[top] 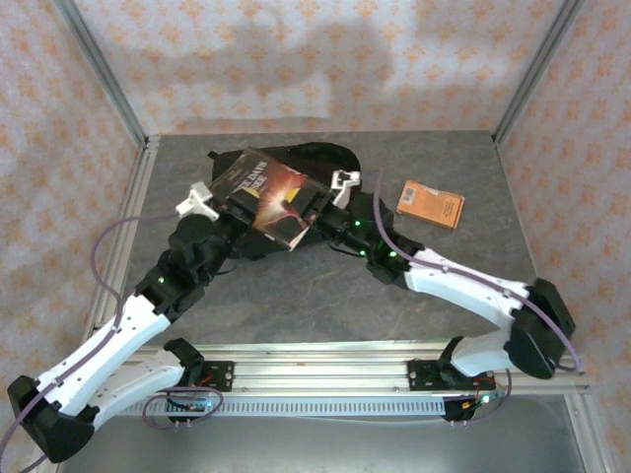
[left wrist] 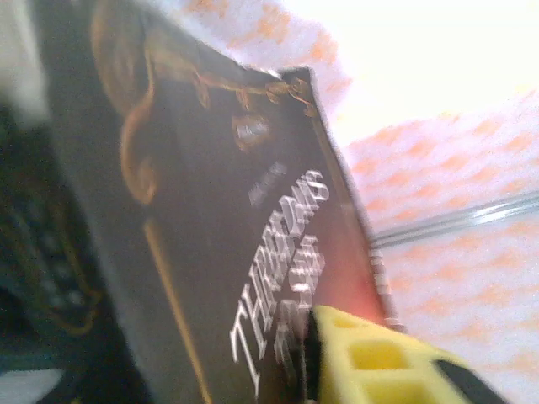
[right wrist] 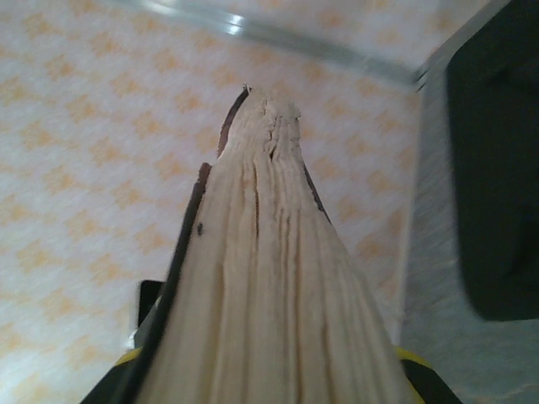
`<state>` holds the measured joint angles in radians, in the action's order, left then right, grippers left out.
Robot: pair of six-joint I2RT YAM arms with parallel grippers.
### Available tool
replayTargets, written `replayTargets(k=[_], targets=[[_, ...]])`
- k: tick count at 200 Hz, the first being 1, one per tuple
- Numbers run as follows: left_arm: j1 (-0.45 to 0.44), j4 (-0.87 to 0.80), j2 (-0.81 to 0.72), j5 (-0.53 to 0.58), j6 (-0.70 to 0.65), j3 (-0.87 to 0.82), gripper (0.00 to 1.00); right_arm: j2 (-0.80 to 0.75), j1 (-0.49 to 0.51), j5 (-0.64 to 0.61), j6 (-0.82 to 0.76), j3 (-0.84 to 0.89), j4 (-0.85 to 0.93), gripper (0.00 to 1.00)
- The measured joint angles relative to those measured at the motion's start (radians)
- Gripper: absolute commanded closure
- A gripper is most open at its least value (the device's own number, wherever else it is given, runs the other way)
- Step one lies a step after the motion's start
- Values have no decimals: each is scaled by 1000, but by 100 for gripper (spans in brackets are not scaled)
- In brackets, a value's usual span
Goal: Pack books, pencil case, and school supplies into a backpack
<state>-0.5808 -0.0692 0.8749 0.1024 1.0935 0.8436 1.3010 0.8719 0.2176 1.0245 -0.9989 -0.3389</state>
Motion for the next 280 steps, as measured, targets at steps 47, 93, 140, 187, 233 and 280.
replayTargets(k=[47,93,140,187,233,280], targets=[[0,-333,353,-16,-241,409,37,-216,-31,-352,-235,-78,471,100],[1,-654,780,50,-375,861,19,-317,-106,-548,-346,-27,723,100],[12,-941,1204,124,-420,1320,17,-344,-129,-605,-414,40,795,100],[44,-1064,1385,151,-448,1430,21,-377,-167,-607,-444,79,796,100],[78,-1083,1399,168,-467,1430,23,-384,-175,-607,-465,93,795,100],[96,-1077,1419,163,-467,1417,28,-417,-175,-610,-492,94,785,100]])
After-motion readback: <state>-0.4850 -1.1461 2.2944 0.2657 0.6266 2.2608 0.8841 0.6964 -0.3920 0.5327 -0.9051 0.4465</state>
